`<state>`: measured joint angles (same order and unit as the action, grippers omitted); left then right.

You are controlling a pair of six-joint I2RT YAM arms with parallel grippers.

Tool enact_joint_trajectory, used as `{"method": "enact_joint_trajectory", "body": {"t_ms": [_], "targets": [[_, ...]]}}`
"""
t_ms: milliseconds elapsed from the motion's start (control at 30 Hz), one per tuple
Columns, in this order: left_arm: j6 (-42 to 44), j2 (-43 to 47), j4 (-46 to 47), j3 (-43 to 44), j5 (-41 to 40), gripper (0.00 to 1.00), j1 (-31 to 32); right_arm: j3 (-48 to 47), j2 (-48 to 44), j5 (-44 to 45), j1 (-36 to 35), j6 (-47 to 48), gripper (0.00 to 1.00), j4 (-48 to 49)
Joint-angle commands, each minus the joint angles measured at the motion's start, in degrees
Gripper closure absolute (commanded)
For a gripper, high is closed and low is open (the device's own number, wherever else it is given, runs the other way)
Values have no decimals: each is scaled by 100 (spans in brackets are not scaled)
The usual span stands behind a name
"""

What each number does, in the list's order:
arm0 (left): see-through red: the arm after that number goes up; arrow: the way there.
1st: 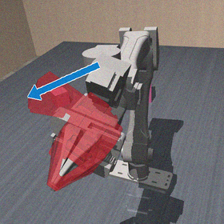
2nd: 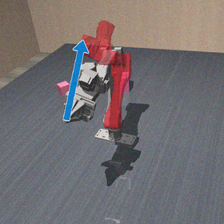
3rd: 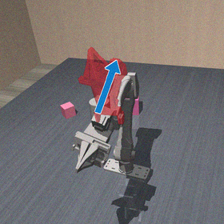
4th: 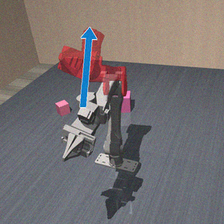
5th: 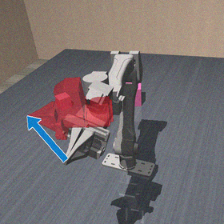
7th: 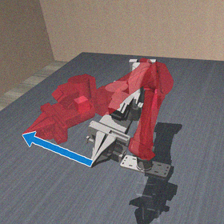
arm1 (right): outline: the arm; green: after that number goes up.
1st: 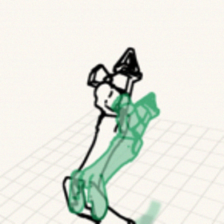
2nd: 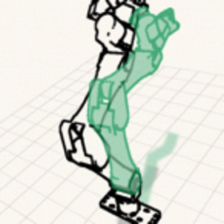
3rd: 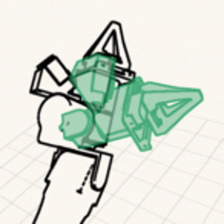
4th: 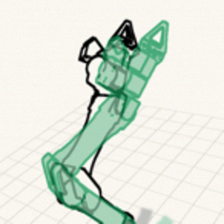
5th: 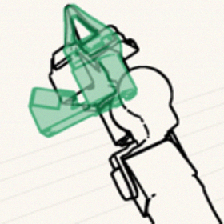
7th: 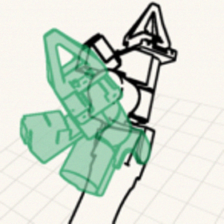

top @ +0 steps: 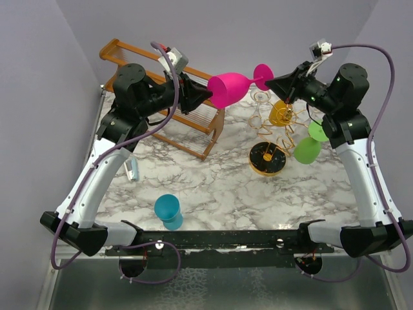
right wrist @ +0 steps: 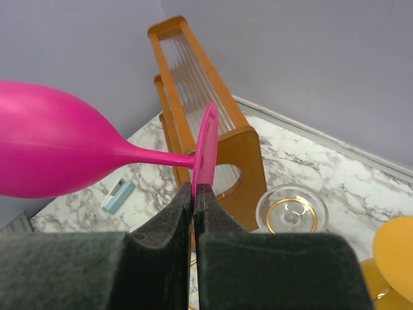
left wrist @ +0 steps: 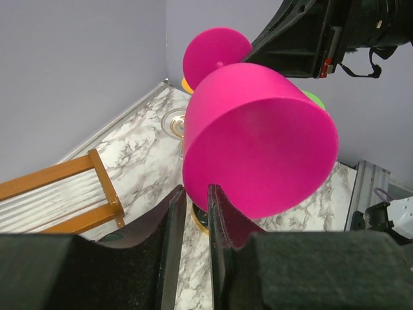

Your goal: Place the wine glass upside down on the wine glass rack

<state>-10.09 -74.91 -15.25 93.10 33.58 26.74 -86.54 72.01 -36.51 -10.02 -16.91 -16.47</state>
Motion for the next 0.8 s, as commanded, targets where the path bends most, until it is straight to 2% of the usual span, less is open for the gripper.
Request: {"method": "enact_joint_trajectory", "body": {"t_ms": [0,300,500,600,767], "targets": [[212,258,-131,19,-82,71,6,-222,-101,562,18,450,99,-15],[1233,530,-965,231,-695,46,-19,-292,-302,806,18,1695,99,-355],[1806,648,-1355,340,-1321,31,-53,-628,-327,399,19,2941,99,-1051],[1900,654,-1406,333,-1446,27,-57,-742,-252,75,19,3425,99,-1511],[2044,666,-1495,341,-1619,23,-94,-471,-330,-39,-39,3724,99,-1478]]}}
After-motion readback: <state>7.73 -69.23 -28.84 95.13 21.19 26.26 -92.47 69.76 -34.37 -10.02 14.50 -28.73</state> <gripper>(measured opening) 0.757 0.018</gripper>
